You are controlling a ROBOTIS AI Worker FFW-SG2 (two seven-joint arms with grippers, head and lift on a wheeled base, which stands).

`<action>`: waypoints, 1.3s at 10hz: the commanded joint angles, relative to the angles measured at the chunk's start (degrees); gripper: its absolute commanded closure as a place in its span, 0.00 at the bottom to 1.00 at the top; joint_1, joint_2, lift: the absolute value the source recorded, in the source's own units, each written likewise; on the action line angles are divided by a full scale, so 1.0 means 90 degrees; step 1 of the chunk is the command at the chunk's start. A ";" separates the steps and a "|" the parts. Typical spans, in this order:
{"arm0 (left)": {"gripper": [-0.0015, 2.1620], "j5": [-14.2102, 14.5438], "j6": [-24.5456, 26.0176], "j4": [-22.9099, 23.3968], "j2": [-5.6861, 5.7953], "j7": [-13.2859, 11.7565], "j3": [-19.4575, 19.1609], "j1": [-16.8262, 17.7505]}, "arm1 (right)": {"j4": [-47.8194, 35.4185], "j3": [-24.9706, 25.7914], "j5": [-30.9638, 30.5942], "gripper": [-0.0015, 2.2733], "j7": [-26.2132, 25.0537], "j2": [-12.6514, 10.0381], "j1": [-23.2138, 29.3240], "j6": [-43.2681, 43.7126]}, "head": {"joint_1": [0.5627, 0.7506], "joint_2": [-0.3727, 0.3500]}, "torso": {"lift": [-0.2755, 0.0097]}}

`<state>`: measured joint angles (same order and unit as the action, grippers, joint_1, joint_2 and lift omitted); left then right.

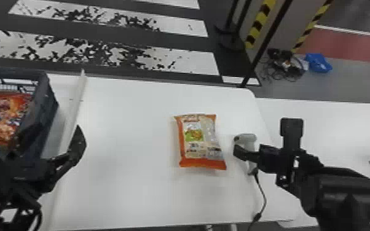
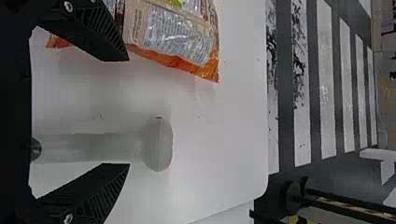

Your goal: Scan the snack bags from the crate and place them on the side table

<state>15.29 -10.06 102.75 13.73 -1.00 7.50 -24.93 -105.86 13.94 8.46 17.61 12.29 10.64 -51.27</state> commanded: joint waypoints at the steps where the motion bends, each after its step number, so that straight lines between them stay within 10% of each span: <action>1: 0.04 0.0001 0.0000 0.0000 -0.0002 0.0003 -0.0004 -0.0004 | -0.0171 0.0179 0.0633 0.04 0.0329 -0.0037 0.0077 -0.0217 | 0.70 0.26 | 0.79; 12: 0.04 -0.0009 0.0020 0.0010 0.0037 -0.0007 0.0016 -0.0004 | 0.2104 -0.0846 -0.0168 0.04 0.1901 0.0226 -0.1007 0.0447 | 0.70 0.39 | 0.79; 13: 0.04 -0.0009 0.0020 0.0010 0.0047 -0.0007 0.0016 -0.0004 | 0.2338 -0.0973 -0.0383 0.21 0.2135 0.0236 -0.1124 0.0447 | 0.70 0.40 | 0.79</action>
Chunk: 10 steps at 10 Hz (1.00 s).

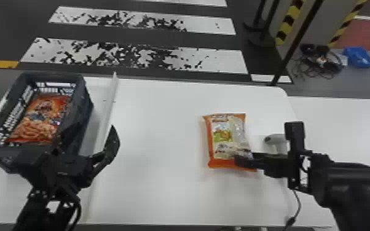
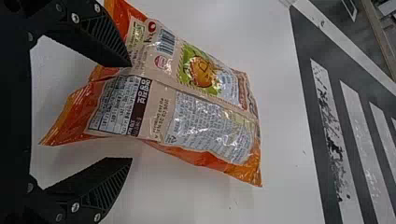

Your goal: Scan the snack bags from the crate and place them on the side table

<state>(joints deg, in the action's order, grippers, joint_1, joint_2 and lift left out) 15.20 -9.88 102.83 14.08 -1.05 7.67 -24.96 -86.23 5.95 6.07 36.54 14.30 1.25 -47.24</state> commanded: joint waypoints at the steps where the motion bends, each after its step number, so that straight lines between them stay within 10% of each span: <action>1: 0.04 0.0000 0.0000 0.0000 0.0007 0.0000 0.0007 0.0000 | 0.0187 -0.0144 -0.0293 0.74 0.0110 0.0012 -0.0080 0.0057 | 0.70 0.41 | 0.79; 2: 0.04 0.0000 0.0000 0.0010 0.0017 0.0000 0.0007 0.0000 | 0.0138 -0.0125 -0.0284 0.99 0.0110 0.0022 -0.0041 0.0038 | 0.70 0.41 | 0.79; 10: 0.04 -0.0010 0.0000 0.0020 -0.0012 0.0000 0.0036 -0.0020 | -0.1981 0.1184 0.0781 0.99 0.0110 -0.0105 0.0896 0.0292 | 0.70 0.37 | 0.79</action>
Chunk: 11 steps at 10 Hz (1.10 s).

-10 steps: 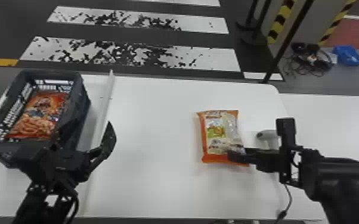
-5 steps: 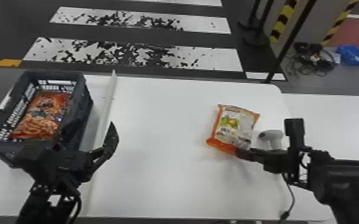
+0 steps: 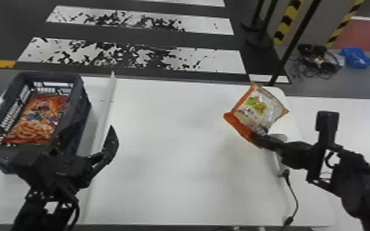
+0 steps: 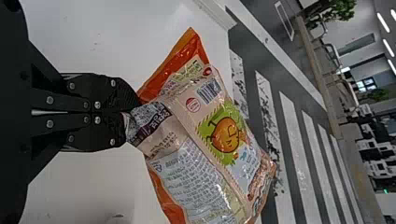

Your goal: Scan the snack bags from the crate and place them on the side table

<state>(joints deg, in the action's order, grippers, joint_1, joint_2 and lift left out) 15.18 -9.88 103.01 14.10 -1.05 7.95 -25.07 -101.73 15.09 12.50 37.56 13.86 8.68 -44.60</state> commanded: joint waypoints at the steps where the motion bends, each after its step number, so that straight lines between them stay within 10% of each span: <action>1: 0.04 -0.0007 0.0000 -0.0001 -0.0014 0.0000 0.0006 0.0002 | -0.0503 0.0531 0.0222 0.99 -0.0033 -0.0095 0.0081 -0.0099 | 0.70 0.36 | 0.79; 6: 0.04 -0.0007 0.0000 -0.0050 -0.0014 0.0000 0.0006 0.0022 | -0.0191 0.1986 0.0574 0.99 -0.0668 -0.0046 0.0100 -0.0099 | 0.70 0.17 | 0.79; 11: 0.04 -0.0007 -0.0019 -0.0069 -0.0005 0.0000 0.0015 0.0041 | 0.1186 0.2269 0.0642 0.99 -0.2064 0.0023 -0.0056 0.0819 | 0.70 0.03 | 0.79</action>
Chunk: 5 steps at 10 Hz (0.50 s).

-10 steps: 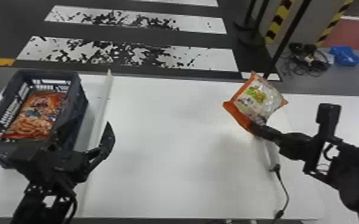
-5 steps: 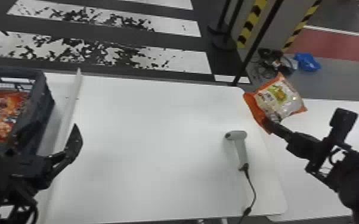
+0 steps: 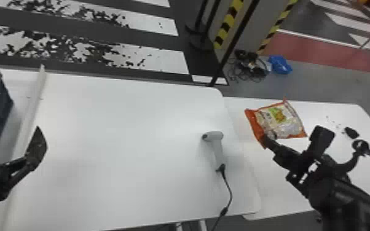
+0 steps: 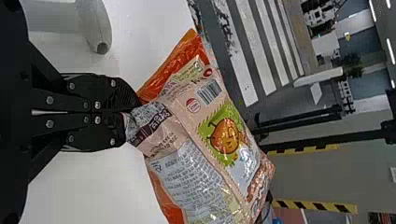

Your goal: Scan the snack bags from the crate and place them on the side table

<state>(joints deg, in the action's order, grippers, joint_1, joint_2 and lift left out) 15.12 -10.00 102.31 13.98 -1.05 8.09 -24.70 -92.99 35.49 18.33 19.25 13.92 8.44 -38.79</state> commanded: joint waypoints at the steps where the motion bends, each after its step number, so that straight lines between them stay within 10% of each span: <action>1: 0.04 0.0000 0.0013 0.0009 0.0009 0.0000 0.0000 0.0000 | 0.0508 -0.0017 -0.0035 0.99 -0.0313 0.0036 -0.0059 0.0408 | 0.70 0.03 | 0.79; 5: 0.04 0.0000 -0.0026 0.0028 0.0019 -0.0010 0.0010 -0.0049 | 0.1513 -0.0183 -0.0103 0.88 -0.1270 0.0192 -0.0215 0.0447 | 0.70 0.03 | 0.79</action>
<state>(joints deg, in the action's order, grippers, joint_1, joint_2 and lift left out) 15.12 -10.14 102.56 14.15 -1.11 8.14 -25.10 -80.58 33.90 17.42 7.85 15.59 6.62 -34.78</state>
